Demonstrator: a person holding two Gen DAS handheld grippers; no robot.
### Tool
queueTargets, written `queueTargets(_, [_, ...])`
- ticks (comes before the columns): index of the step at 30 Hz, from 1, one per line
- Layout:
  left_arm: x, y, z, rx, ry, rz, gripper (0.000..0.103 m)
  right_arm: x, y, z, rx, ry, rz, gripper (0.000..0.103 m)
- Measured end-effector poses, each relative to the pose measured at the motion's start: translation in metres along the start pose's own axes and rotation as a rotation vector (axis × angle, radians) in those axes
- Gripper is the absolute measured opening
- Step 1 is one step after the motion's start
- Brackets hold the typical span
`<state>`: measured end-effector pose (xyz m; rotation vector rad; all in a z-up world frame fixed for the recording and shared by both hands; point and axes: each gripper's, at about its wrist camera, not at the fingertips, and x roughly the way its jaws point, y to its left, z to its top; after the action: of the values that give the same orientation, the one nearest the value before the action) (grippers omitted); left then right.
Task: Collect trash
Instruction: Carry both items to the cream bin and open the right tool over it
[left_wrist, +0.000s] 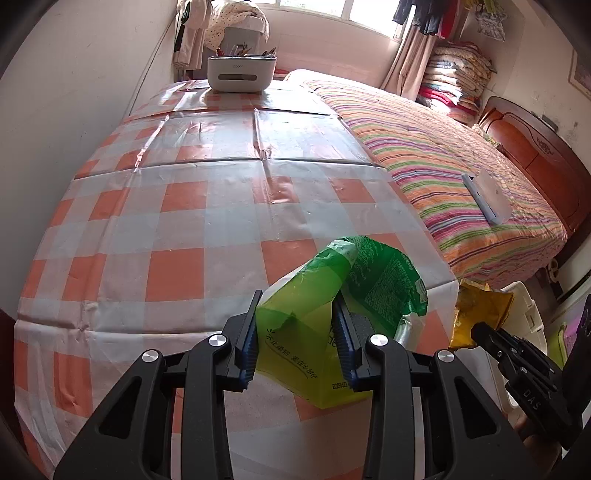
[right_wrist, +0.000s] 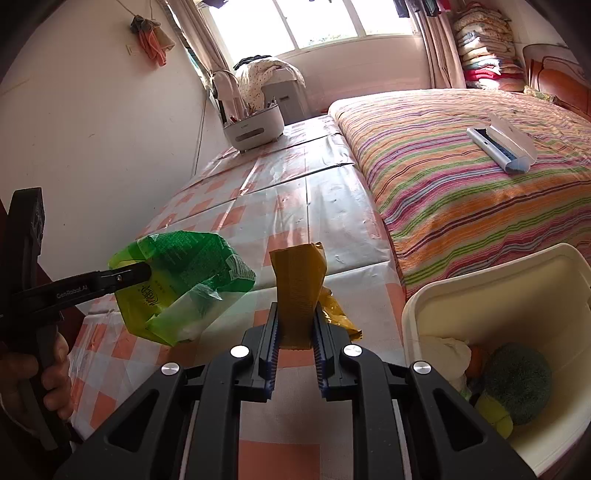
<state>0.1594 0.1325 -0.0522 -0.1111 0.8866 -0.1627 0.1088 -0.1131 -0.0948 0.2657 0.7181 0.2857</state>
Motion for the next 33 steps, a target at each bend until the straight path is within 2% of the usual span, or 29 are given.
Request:
queueTargets(10, [0.002, -0.044, 0.001, 0.066, 0.001, -0.050, 0.034, -0.023, -0.030, -0.008, 0.075, -0.040, -0.038, 0.016])
queueTargets(23, [-0.002, -0.096, -0.002, 0.143, -0.003, -0.117, 0.034, -0.056, -0.064, -0.015, 0.163, -0.139, -0.168, 0.016])
queueTargets(33, [-0.003, -0.129, 0.000, 0.181, -0.008, -0.150, 0.034, -0.075, -0.083, -0.020, 0.220, -0.187, -0.225, 0.016])
